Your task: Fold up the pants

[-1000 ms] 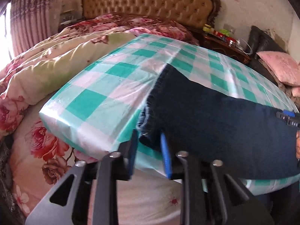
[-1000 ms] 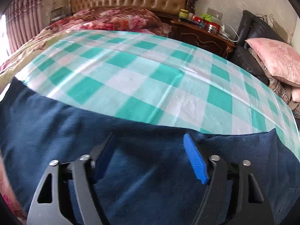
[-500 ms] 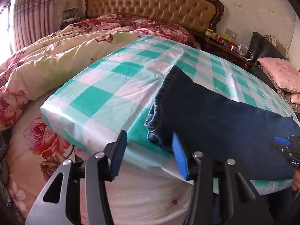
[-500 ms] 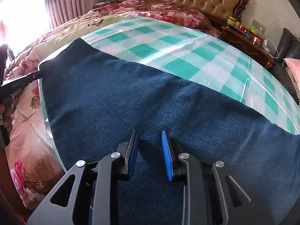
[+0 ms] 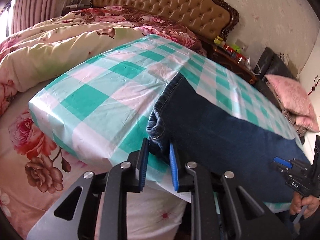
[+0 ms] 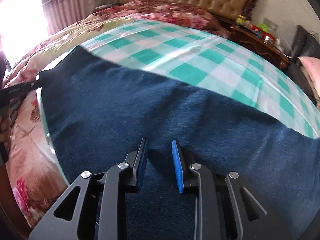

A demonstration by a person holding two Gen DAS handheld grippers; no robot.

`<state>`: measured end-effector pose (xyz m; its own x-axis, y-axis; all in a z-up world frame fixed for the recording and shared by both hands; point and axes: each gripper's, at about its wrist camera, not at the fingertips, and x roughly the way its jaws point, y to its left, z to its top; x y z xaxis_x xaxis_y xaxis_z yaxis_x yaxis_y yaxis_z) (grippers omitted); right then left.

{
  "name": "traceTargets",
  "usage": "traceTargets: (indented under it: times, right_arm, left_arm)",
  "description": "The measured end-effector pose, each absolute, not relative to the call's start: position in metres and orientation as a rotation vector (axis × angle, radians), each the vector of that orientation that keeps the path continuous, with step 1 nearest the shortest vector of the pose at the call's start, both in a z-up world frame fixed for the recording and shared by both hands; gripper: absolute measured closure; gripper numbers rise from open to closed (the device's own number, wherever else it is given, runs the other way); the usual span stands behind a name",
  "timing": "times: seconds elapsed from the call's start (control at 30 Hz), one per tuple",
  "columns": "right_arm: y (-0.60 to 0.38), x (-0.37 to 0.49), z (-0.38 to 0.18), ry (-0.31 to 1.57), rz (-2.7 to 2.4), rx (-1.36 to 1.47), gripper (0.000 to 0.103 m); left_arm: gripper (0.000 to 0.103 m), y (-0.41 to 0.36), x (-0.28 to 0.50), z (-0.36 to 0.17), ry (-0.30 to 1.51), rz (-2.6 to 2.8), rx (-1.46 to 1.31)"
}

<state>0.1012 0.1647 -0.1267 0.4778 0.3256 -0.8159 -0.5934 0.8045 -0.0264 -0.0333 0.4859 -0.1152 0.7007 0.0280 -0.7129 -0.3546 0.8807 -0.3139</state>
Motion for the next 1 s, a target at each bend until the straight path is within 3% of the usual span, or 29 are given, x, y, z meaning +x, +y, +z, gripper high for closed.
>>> traceTargets:
  times: [0.37, 0.43, 0.57, 0.6, 0.7, 1.0]
  right_arm:
    - [0.146, 0.133, -0.131, 0.921, 0.41, -0.337, 0.078]
    - [0.14, 0.136, -0.128, 0.943, 0.431, -0.281, 0.075]
    - [0.124, 0.137, -0.119, 0.954, 0.427, -0.21, 0.072]
    - [0.121, 0.137, -0.117, 0.956, 0.423, -0.201, 0.072]
    - [0.112, 0.137, -0.113, 0.957, 0.423, -0.183, 0.072]
    - [0.109, 0.133, -0.129, 0.96, 0.419, -0.264, 0.071]
  left_arm:
    - [0.085, 0.489, -0.037, -0.101, 0.73, 0.197, -0.515]
    - [0.097, 0.489, -0.037, -0.097, 0.724, 0.2, -0.523]
    - [0.096, 0.487, -0.036, -0.091, 0.718, 0.203, -0.52]
    - [0.093, 0.487, -0.035, -0.091, 0.723, 0.212, -0.512]
    - [0.052, 0.494, -0.038, -0.094, 0.715, 0.255, -0.552]
    - [0.054, 0.471, -0.024, -0.114, 0.832, 0.304, -0.316]
